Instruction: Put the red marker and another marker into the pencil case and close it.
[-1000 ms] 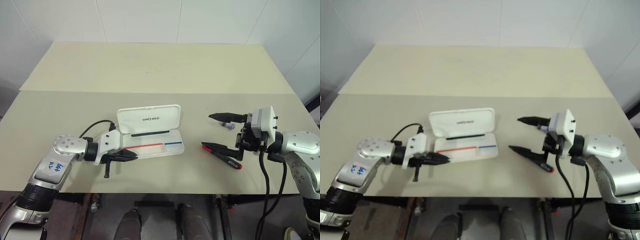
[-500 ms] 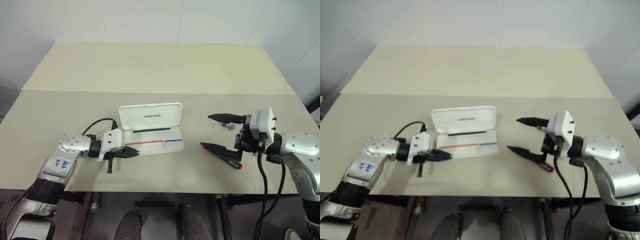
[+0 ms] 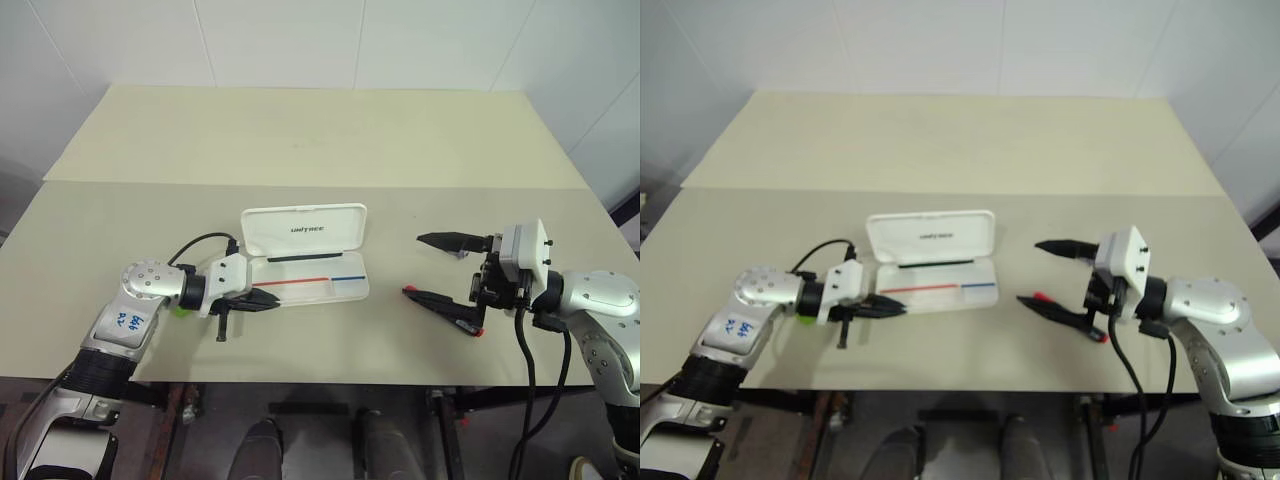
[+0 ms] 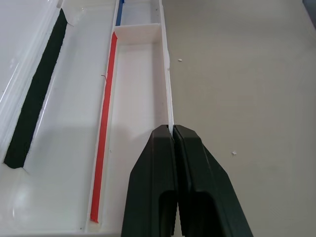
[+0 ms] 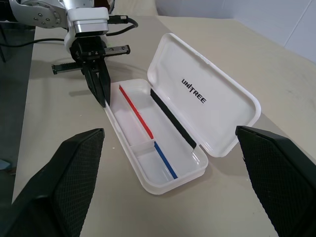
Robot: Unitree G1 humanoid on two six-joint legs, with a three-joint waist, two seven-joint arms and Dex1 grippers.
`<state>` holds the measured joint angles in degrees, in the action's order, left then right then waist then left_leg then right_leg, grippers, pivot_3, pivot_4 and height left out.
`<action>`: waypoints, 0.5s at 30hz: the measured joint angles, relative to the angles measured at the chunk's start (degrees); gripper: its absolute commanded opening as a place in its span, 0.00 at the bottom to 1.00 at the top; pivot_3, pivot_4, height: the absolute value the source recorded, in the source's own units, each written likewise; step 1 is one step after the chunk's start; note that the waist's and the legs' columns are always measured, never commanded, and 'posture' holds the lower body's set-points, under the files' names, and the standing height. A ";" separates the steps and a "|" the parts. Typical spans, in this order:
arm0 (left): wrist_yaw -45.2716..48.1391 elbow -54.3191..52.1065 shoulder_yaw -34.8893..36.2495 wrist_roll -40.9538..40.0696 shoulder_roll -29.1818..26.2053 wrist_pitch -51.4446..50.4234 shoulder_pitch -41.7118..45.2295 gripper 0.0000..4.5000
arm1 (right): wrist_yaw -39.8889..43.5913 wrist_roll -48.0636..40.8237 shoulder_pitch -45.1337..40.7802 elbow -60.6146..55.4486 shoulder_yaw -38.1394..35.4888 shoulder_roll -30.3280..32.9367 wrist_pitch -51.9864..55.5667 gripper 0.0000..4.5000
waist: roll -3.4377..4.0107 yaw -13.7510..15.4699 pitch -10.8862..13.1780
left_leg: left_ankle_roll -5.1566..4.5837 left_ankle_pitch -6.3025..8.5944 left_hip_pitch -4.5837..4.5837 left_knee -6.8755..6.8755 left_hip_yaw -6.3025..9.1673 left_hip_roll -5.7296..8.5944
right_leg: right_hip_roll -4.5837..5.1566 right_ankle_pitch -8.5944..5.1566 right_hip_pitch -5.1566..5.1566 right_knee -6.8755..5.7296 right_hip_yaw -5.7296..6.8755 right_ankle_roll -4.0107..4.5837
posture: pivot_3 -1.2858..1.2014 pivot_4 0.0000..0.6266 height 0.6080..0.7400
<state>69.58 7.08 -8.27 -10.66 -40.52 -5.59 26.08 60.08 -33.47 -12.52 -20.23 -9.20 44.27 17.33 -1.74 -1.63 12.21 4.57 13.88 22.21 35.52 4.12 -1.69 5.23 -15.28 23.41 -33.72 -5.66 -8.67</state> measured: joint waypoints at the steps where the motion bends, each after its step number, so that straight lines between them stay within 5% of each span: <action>1: 0.08 -0.01 0.04 -0.41 0.26 -0.28 -0.01 0.15 | 0.00 0.00 0.02 0.01 0.00 -0.05 -0.04 1.00 | 0.00 -0.01 0.00 | 0.00 0.00 0.01 0.00 0.00 0.00 | 0.00 0.00 0.01 0.00 0.00 0.00 | 0.52 0.24 1.00; 2: 0.14 -0.07 0.05 -0.77 0.69 -0.44 -0.03 0.21 | 0.01 0.01 0.03 0.02 0.00 -0.11 -0.11 1.00 | 0.00 -0.01 0.00 | 0.00 0.00 0.01 0.00 0.00 0.00 | 0.00 0.00 0.01 0.00 0.00 0.00 | 0.52 0.24 1.00; 11: 1.19 -13.28 7.12 -12.15 -1.02 -8.73 -3.94 0.21 | 0.73 0.33 -0.11 2.62 0.18 -1.65 -1.45 1.00 | 0.00 -0.25 0.00 | 0.00 0.01 0.00 -0.04 0.00 -0.02 | -0.01 0.00 0.04 -0.05 0.00 -0.02 | 0.52 0.24 1.00; 15: -0.10 -19.24 10.41 -16.63 -2.14 -13.56 -7.95 0.42 | 1.60 0.39 -1.00 3.89 1.21 -2.26 -2.35 1.00 | -0.02 -0.46 0.01 | 0.00 0.02 0.01 -0.02 0.00 -0.02 | -0.01 0.00 0.03 -0.02 -0.02 0.00 | 0.52 0.24 1.00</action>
<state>69.48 -12.16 2.14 -27.28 -42.66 -19.15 18.13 61.68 -33.08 -13.52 -16.34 -7.99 42.01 14.98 -1.76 -2.08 12.22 4.57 13.90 22.22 35.49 4.12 -1.70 5.22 -15.29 23.43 -33.74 -5.68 -8.67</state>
